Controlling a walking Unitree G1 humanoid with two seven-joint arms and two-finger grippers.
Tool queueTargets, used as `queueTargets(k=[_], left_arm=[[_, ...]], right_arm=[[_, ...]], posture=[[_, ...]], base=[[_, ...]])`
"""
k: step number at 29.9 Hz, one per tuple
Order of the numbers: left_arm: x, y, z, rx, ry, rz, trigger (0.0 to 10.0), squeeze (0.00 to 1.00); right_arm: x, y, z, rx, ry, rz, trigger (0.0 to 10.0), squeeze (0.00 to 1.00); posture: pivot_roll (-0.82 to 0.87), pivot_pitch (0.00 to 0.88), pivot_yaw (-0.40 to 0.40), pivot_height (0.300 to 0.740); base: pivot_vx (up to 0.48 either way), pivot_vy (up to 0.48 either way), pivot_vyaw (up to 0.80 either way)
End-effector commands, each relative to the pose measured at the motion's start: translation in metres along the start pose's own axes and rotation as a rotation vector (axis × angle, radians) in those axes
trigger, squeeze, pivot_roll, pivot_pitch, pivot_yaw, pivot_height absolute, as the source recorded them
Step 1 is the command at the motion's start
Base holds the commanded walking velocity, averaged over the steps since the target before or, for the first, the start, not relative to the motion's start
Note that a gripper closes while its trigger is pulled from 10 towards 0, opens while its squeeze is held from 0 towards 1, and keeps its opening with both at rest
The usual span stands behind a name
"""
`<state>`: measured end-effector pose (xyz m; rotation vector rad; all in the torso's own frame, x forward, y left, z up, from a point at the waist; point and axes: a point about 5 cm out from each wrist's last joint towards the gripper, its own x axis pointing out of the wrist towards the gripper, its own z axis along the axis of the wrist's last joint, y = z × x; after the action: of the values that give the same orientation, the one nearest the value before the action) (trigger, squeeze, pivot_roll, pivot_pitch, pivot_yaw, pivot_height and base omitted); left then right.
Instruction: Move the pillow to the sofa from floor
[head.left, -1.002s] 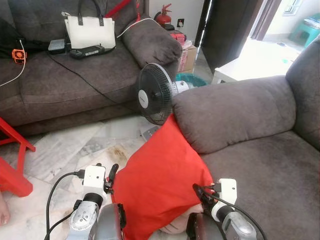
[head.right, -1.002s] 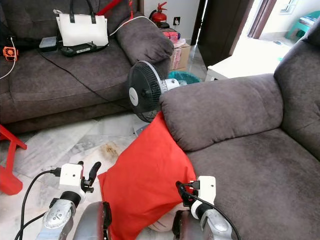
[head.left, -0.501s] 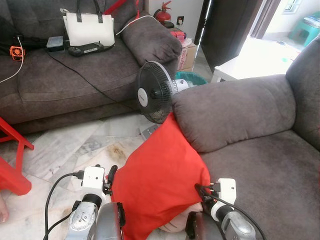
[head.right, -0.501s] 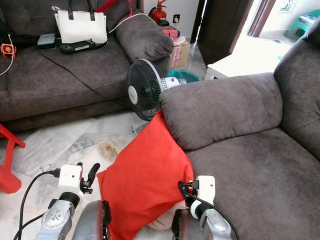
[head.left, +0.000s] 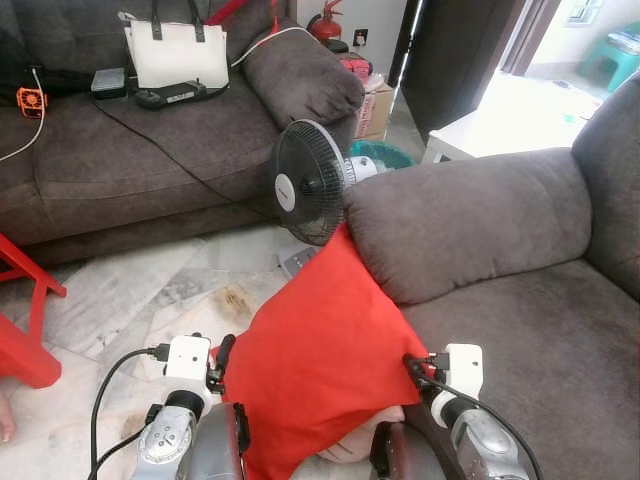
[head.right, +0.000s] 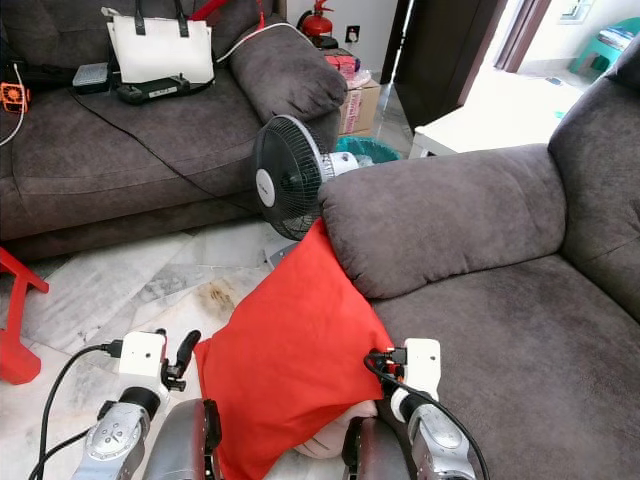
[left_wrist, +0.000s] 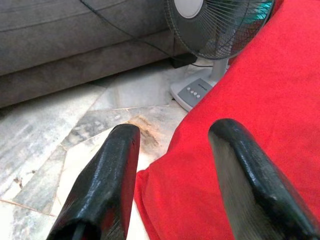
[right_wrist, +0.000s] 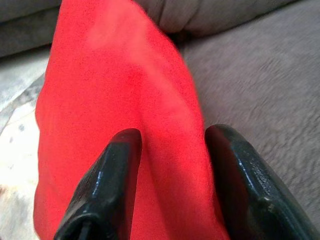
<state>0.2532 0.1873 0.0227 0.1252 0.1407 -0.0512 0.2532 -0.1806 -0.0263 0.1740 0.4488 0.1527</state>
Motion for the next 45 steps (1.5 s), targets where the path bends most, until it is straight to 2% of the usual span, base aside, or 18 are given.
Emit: queueTargets(k=[1,8,22,31,45], left_arm=[[-0.001,-0.002,0.000,0.009,-0.007,-0.008,10.0,0.00],[-0.005,-0.001,0.001,0.016,-0.012,0.000,10.0,0.00],[-0.011,0.000,0.005,0.027,-0.025,0.013,10.0,0.00],[-0.011,-0.001,0.013,0.022,-0.046,0.021,10.0,0.00],[-0.015,-0.001,0.022,0.021,-0.066,0.031,10.0,0.00]], right_arm=[[-0.002,0.000,-0.004,-0.011,0.015,0.011,10.0,0.00],[-0.002,0.002,-0.008,-0.030,0.043,0.025,10.0,0.00],[-0.009,-0.004,-0.011,-0.044,0.015,0.023,10.0,0.00],[-0.014,-0.005,-0.013,0.004,-0.026,0.016,10.0,0.00],[-0.020,-0.004,-0.014,0.031,-0.098,0.013,10.0,0.00]], posture=[[0.14,0.071,-0.110,0.571],[0.16,0.081,-0.120,0.571],[0.18,0.123,-0.141,0.571],[0.19,0.141,-0.147,0.571],[0.22,0.171,-0.155,0.571]], base=[[0.000,0.000,0.00],[0.000,0.000,0.00],[0.000,0.000,0.00],[0.000,0.000,0.00],[0.000,0.000,0.00]])
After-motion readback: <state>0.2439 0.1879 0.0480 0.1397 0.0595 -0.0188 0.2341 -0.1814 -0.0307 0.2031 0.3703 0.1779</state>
